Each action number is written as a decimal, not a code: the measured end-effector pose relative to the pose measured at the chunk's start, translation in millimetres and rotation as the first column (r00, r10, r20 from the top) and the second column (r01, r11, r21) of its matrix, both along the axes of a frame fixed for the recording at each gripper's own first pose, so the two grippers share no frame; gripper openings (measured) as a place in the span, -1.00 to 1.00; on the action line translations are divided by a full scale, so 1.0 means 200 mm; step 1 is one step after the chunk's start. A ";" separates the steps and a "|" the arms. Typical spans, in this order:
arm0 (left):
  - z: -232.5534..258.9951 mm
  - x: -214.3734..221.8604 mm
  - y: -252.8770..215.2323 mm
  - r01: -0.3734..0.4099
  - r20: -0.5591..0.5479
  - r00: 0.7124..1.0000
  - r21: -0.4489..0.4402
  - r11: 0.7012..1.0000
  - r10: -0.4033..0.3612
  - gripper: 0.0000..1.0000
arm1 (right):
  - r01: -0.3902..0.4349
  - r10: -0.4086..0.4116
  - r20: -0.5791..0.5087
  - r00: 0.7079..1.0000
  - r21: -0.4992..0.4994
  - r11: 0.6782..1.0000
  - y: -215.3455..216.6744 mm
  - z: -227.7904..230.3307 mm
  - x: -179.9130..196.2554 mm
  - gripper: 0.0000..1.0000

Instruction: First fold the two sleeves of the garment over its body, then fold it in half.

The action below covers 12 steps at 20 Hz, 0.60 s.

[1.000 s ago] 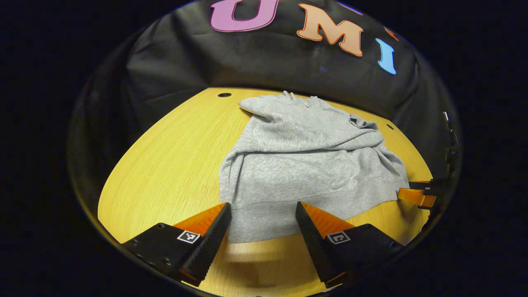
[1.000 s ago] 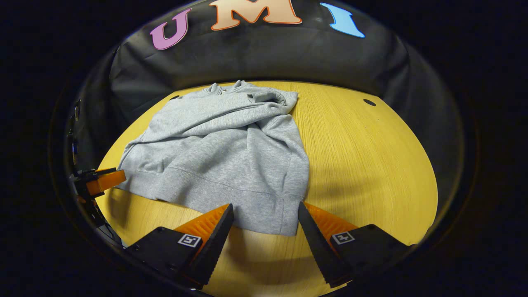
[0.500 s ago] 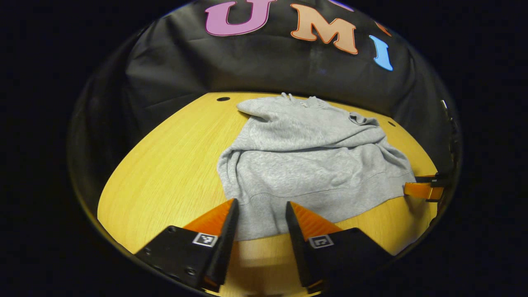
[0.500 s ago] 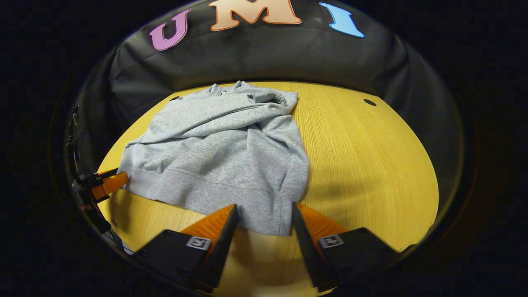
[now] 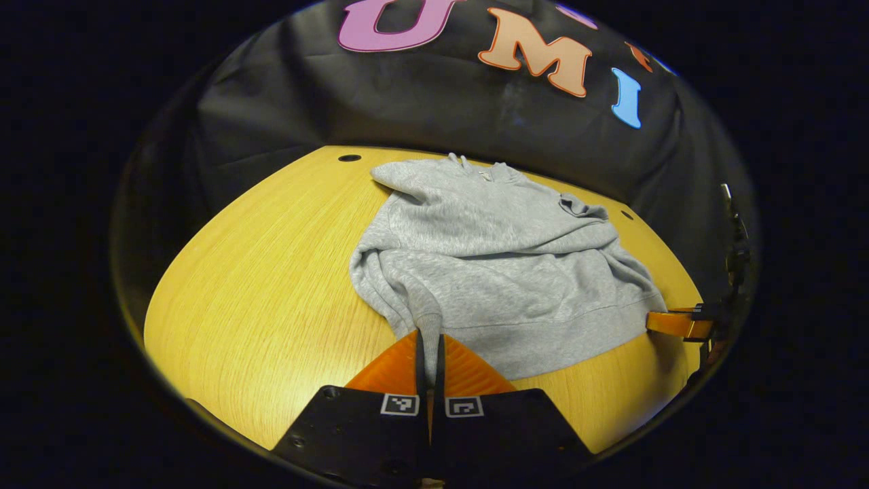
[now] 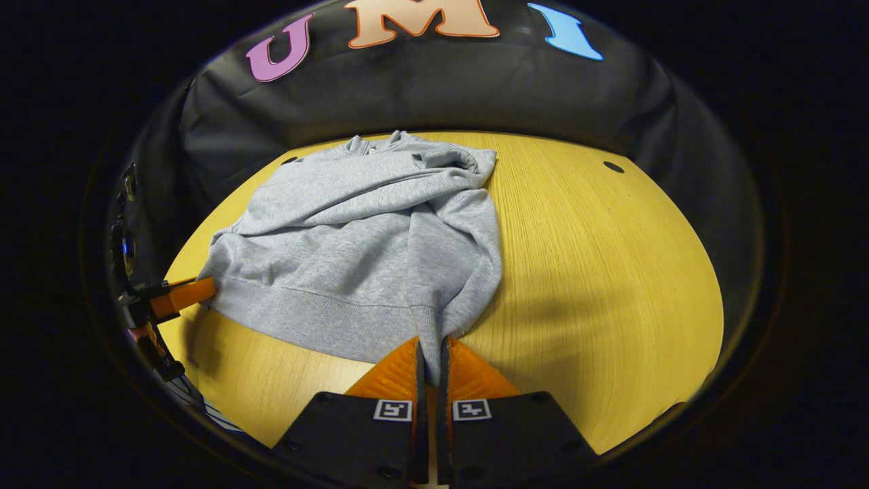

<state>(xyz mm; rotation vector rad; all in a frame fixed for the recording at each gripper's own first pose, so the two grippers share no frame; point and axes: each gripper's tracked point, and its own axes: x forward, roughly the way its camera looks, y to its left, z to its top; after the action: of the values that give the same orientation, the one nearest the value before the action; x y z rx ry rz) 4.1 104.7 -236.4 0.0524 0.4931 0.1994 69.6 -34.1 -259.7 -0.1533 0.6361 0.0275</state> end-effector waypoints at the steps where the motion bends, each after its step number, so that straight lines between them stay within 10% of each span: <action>1: 0.00 0.00 0.00 -0.005 -0.007 1.000 0.006 1.000 0.005 -1.00 | -0.003 0.003 -0.006 1.000 0.008 1.000 0.00 0.01 0.00 -0.89; 12: 0.28 0.10 -0.06 -0.028 0.056 0.998 -0.085 0.996 0.033 -1.00 | -0.020 0.011 0.103 0.995 0.084 0.996 0.08 0.30 0.14 -0.93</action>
<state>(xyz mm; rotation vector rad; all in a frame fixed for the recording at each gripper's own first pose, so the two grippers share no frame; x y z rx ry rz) 23.4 91.8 -180.0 -0.0430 0.4446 0.2094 98.0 -17.5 -199.7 -0.0772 0.5304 0.0613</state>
